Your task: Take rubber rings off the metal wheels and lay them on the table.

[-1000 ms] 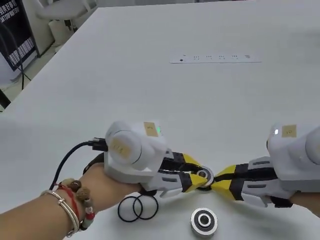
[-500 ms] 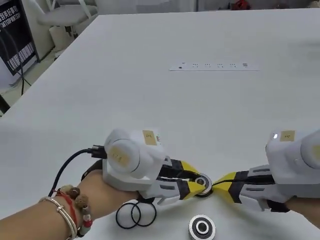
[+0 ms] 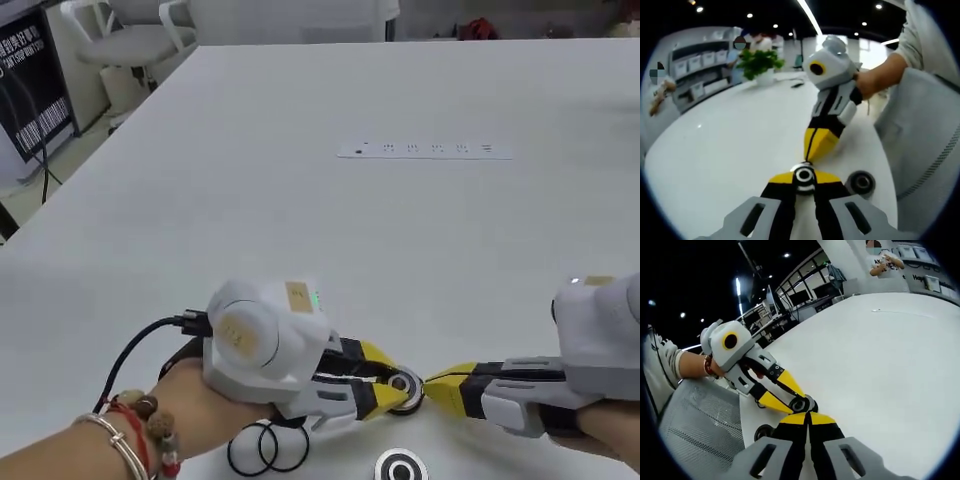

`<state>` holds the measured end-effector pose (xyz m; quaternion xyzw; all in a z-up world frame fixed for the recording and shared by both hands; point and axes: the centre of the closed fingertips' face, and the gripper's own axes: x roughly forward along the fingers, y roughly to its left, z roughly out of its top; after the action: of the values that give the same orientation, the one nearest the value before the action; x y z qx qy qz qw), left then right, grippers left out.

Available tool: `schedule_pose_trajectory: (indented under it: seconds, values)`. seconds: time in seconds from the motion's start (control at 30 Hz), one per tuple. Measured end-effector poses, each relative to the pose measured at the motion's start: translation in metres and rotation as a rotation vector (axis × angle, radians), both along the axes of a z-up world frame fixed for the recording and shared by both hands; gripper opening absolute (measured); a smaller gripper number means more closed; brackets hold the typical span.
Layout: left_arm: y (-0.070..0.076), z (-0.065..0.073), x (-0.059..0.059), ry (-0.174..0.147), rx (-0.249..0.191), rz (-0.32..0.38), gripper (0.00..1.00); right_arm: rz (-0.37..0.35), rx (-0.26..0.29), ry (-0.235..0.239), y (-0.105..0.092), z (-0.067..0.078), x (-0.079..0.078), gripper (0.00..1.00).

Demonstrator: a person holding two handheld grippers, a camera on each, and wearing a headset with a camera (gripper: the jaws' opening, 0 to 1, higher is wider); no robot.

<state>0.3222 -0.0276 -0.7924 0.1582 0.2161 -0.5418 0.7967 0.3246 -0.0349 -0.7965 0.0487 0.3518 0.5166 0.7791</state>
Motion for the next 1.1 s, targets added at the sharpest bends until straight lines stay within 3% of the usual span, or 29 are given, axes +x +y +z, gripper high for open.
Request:
schedule_pose_trajectory:
  seconds: [1.1]
  values:
    - [-0.001, 0.0, -0.001, -0.006, 0.01, -0.001, 0.13, 0.047, 0.018, -0.037, 0.012, 0.01, -0.006, 0.0]
